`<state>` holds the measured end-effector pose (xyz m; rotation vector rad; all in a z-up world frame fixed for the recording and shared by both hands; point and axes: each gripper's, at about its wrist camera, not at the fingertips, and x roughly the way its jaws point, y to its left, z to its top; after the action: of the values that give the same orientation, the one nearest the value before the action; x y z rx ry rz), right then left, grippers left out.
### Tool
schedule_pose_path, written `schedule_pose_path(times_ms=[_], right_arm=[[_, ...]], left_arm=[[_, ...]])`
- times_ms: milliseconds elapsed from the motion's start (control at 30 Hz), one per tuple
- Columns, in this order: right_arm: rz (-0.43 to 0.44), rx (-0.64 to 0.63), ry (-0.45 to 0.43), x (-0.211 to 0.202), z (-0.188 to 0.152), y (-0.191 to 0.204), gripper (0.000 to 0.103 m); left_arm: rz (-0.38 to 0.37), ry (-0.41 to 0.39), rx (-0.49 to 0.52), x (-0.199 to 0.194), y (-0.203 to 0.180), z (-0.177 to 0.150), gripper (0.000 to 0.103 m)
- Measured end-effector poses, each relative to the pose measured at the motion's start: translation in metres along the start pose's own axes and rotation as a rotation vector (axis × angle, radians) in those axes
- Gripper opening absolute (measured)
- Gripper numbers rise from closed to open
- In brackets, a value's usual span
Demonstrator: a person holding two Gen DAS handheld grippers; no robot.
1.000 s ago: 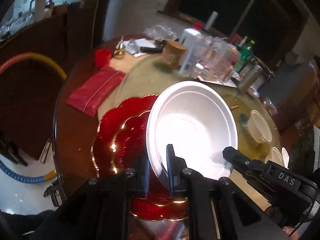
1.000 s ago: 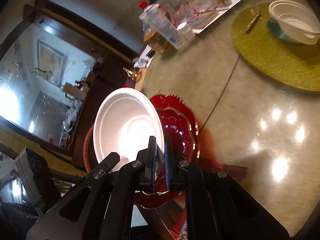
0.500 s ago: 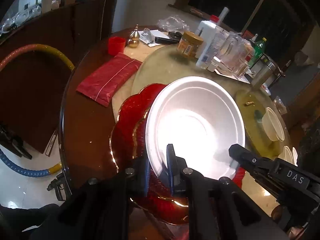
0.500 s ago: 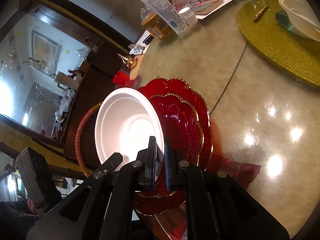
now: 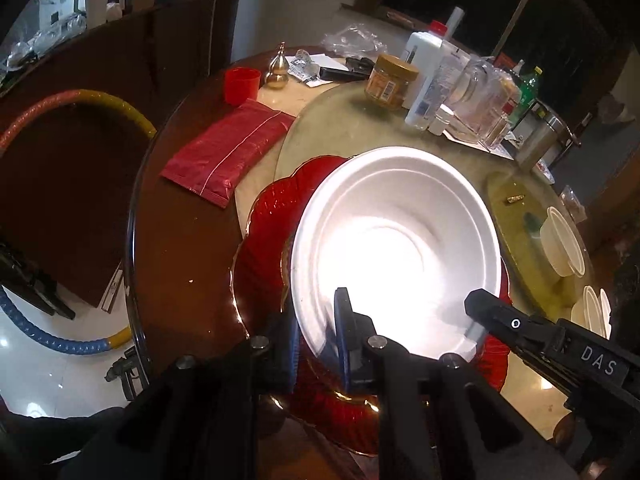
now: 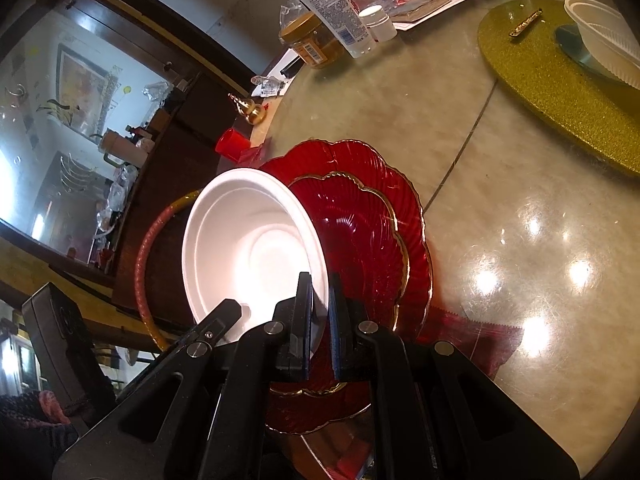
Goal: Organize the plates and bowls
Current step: 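Carry the white bowl over and lower it onto the red plate stack, then open the right tool and release the white bowl on the plates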
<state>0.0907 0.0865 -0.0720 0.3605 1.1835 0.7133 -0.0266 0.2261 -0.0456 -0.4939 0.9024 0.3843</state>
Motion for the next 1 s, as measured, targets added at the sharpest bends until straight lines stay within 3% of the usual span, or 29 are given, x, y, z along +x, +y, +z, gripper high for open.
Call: schedule_pose_path(times_ms=[767,833,967,1000], right_arm=[[-0.021,0.029,0.004,-0.002,-0.001,-0.006,0.008],[-0.019,0.030,-0.003,-0.004,-0.001,-0.006,0.008],[-0.021,0.027,-0.018,-0.008,-0.002,-0.007,0.008],[-0.021,0.028,-0.018,-0.008,-0.002,-0.007,0.008]], left_arm=[[0.034,-0.003,0.019,-0.002,-0.003,0.001,0.016],[0.035,-0.012,0.019,-0.003,-0.004,0.001,0.019],[0.050,-0.050,0.014,-0.009,-0.003,0.001,0.041],[0.049,-0.058,0.009,-0.011,-0.003,0.002,0.042]])
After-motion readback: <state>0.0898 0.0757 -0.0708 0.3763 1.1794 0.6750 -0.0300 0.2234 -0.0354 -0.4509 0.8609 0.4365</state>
